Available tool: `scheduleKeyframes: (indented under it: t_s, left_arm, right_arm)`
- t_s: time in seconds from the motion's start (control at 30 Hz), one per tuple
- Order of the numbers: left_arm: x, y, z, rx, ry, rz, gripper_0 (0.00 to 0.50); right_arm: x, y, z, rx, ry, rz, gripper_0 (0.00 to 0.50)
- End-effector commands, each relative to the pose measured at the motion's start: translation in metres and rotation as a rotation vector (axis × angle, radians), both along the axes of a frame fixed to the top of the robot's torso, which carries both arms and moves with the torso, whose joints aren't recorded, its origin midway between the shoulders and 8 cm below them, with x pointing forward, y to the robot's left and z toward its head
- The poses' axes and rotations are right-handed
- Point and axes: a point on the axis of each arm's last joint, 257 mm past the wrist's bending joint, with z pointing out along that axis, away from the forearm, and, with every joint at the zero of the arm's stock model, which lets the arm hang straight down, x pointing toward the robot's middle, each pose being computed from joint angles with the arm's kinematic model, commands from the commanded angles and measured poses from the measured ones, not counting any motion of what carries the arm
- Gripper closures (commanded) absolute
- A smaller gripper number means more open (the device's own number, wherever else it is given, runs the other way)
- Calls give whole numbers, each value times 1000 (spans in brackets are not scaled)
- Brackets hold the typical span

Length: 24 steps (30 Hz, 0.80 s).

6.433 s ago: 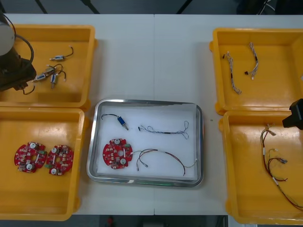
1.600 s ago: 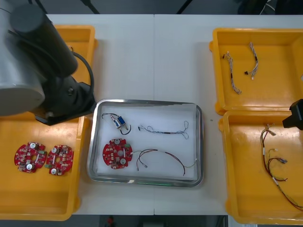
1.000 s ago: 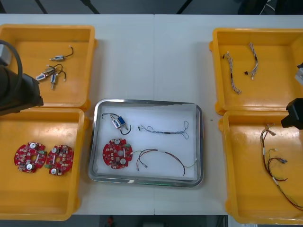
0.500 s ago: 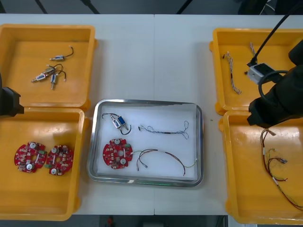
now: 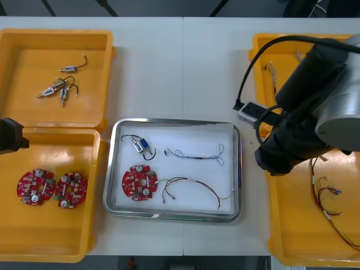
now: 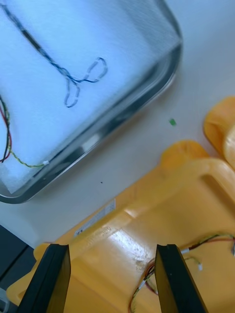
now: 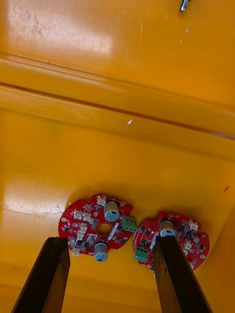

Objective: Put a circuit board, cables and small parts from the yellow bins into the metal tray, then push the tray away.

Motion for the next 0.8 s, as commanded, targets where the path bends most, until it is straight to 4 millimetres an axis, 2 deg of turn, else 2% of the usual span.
scheduleKeyframes:
  t_s: [0.03, 0.47, 0.5, 0.53, 0.63, 0.8]
  left_arm:
    - [-2, 17, 8, 42, 4, -4, 0]
    - [-2, 17, 8, 43, 5, -7, 0]
    - [-2, 17, 8, 43, 5, -7, 0]
    - [-2, 17, 8, 43, 5, -7, 0]
    - [-2, 17, 8, 43, 5, -7, 0]
    - [-2, 17, 8, 43, 5, -7, 0]
  right_arm:
    - [1, 54, 1, -21, -29, 175, 0]
    - [-11, 142, -35, -101, 40, 572, 0]
    - [-11, 142, -35, -101, 40, 572, 0]
    - [-15, 153, -43, -116, 46, 600, 0]
    - [-22, 165, -57, -139, 53, 627, 0]
    - [-39, 179, -82, -166, 100, 651, 0]
